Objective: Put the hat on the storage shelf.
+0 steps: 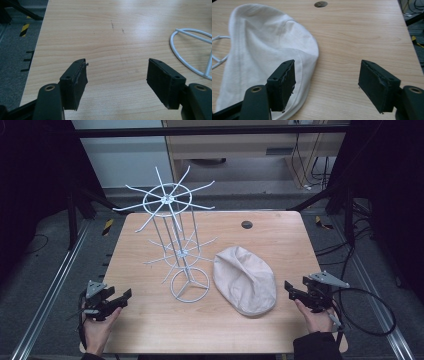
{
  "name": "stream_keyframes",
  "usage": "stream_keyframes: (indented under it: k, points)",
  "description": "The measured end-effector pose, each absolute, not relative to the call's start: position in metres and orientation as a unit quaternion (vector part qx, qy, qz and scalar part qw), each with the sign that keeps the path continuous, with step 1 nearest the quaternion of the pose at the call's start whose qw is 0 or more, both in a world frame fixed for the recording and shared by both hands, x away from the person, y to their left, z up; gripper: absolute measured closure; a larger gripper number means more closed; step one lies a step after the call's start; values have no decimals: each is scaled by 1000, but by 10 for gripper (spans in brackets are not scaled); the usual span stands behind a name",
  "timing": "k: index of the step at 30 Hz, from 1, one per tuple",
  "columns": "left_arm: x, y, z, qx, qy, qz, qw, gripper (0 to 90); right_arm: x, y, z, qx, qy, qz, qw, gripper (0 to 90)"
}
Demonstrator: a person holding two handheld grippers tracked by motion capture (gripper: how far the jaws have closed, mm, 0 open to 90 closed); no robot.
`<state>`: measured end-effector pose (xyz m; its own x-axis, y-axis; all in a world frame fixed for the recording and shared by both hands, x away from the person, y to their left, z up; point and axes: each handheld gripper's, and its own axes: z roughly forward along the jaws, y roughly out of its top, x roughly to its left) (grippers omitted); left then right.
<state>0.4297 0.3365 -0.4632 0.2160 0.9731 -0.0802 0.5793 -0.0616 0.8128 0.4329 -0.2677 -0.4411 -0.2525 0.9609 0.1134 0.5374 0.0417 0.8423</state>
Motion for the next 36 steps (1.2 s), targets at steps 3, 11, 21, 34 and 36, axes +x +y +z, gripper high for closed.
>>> stream_keyframes:
  k: [3, 11, 21, 34, 36]
  points:
    - [430, 335, -463, 683, 568, 259, 378, 321, 433, -260, -435, 546, 687, 411, 250, 324]
    - [431, 335, -464, 686, 568, 256, 377, 321, 429, -247, -418, 525, 703, 411, 248, 371]
    - [431, 334, -466, 689, 566, 253, 375, 320, 427, -234, -400, 502, 724, 410, 234, 402]
    - [432, 333, -467, 689, 568, 250, 374, 319, 430, -207, -379, 477, 756, 396, 213, 392]
    - [432, 333, -467, 690, 568, 250, 374, 319, 432, -203, -377, 474, 760, 391, 213, 390]
